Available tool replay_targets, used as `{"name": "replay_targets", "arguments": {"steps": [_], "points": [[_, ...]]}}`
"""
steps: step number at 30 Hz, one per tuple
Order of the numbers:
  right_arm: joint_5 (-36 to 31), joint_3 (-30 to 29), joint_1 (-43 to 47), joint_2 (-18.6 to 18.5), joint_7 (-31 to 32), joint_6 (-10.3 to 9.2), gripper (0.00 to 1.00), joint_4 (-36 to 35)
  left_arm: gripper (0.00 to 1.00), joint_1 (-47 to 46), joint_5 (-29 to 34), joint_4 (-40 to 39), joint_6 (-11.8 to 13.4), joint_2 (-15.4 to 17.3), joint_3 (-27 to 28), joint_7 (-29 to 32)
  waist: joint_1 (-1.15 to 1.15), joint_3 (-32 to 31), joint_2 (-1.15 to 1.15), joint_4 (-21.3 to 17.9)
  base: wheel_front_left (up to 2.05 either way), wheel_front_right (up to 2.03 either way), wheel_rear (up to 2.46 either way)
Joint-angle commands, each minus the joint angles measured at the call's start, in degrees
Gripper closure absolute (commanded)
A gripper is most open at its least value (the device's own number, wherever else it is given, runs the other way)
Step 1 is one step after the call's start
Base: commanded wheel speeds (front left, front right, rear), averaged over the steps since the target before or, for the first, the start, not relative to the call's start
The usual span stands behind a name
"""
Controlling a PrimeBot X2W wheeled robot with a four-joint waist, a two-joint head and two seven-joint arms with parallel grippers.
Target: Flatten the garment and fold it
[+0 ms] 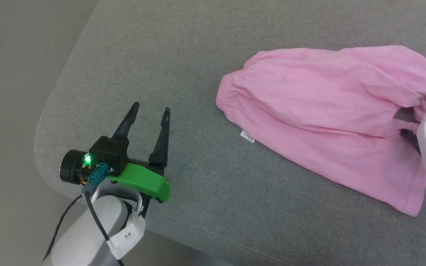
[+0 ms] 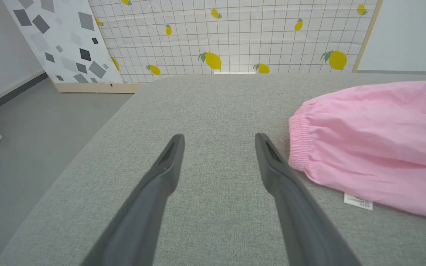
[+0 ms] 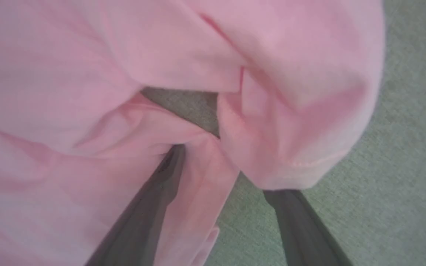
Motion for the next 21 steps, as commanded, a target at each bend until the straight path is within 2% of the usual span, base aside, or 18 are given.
{"name": "replay_targets", "arguments": {"steps": [1, 2, 3, 4, 14, 21], "points": [[0.07, 1.00, -0.42, -0.29, 0.83, -0.09, 0.00, 1.31, 0.00, 0.22, 0.53, 0.27, -0.45, -0.67, 0.53, -0.26, 0.00, 1.83, 0.00, 1.94, 0.00, 0.00, 0.00], [0.34, 1.51, -0.20, -0.42, 1.18, -0.09, 0.00, 1.67, 0.00, 0.33, 0.69, 0.38, -0.57, -0.94, 0.72, -0.26, 0.00, 1.88, 0.00, 2.04, 0.00, 0.00, 0.00], [0.64, 2.09, 0.02, -0.60, 1.22, -0.09, 0.55, 1.81, 0.00, 0.52, 0.85, 0.53, -0.70, -1.27, 0.99, -0.26, 0.00, 1.92, 0.00, 2.12, 0.00, 0.00, 0.00], [0.71, 2.43, 0.10, -0.79, 0.87, -0.09, 1.00, 1.80, 0.00, 0.68, 1.00, 0.66, -0.81, -1.47, 1.18, -0.27, 0.00, 1.92, 0.00, 2.14, 0.00, 0.00, 0.00], [1.11, 1.19, 2.42, -2.01, -10.21, -0.09, 1.00, -0.40, 0.00, 2.35, 1.55, 3.45, -2.67, -2.03, 2.65, -0.27, 0.00, -3.46, 0.00, -1.63, 0.00, 0.00, 0.00], [1.01, -6.28, 9.24, -2.67, -12.45, -0.09, 1.00, -8.63, 0.00, 3.71, 0.86, 3.83, -2.88, -1.56, 2.25, 0.20, 0.00, -7.05, 0.00, -3.86, 0.00, 0.00, 0.00]]}}
